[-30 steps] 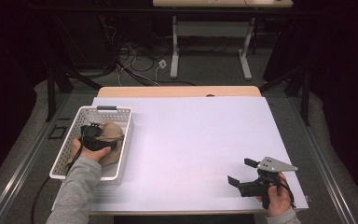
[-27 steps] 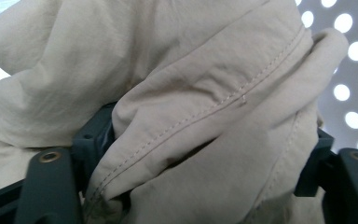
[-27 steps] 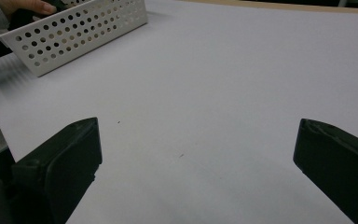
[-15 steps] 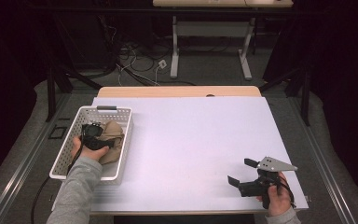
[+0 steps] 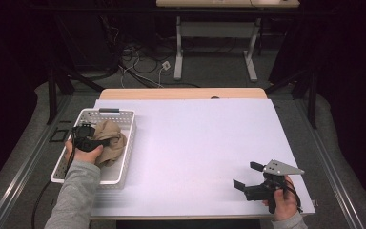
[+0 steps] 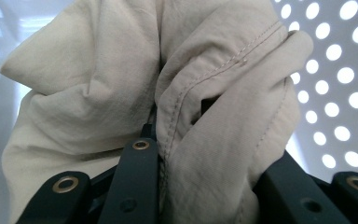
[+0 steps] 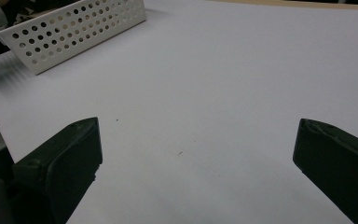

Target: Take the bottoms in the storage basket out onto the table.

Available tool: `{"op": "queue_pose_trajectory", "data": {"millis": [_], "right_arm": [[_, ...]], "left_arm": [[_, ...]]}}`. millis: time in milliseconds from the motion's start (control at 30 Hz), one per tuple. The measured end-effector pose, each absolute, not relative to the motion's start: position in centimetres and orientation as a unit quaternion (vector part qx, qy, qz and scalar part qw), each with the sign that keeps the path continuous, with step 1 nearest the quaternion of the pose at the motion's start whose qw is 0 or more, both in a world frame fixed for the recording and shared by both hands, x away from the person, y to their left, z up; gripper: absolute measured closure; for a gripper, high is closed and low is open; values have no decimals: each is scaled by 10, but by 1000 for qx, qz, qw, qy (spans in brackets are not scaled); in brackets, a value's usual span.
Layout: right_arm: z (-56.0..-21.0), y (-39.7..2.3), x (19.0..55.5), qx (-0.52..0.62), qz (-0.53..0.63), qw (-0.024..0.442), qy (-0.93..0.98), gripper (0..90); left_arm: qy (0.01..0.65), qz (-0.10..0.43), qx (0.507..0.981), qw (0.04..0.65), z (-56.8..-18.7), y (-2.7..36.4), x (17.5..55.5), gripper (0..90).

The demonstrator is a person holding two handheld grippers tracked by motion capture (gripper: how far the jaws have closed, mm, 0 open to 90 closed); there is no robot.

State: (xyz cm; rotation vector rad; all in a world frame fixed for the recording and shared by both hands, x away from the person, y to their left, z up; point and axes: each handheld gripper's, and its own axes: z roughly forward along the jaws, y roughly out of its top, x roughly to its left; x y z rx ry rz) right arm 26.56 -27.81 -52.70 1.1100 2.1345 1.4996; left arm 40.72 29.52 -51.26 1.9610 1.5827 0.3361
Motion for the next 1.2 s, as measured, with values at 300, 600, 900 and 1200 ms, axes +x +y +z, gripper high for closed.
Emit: {"op": "queue_pose_trajectory", "data": {"millis": [300, 600, 900, 1200], "right_arm": [[-527, -279, 266, 388, 522, 155, 744, 10], [-527, -278, 265, 388, 524, 156, 742, 10], [-527, -278, 265, 389, 521, 159, 743, 11], [-527, -278, 265, 391, 520, 162, 742, 10]], "left_arm": [[590, 163, 720, 327, -503, 301, 399, 734], [582, 184, 706, 358, -491, 308, 390, 734], [563, 209, 694, 397, -472, 310, 377, 735], [544, 222, 690, 422, -451, 308, 368, 735]]}}
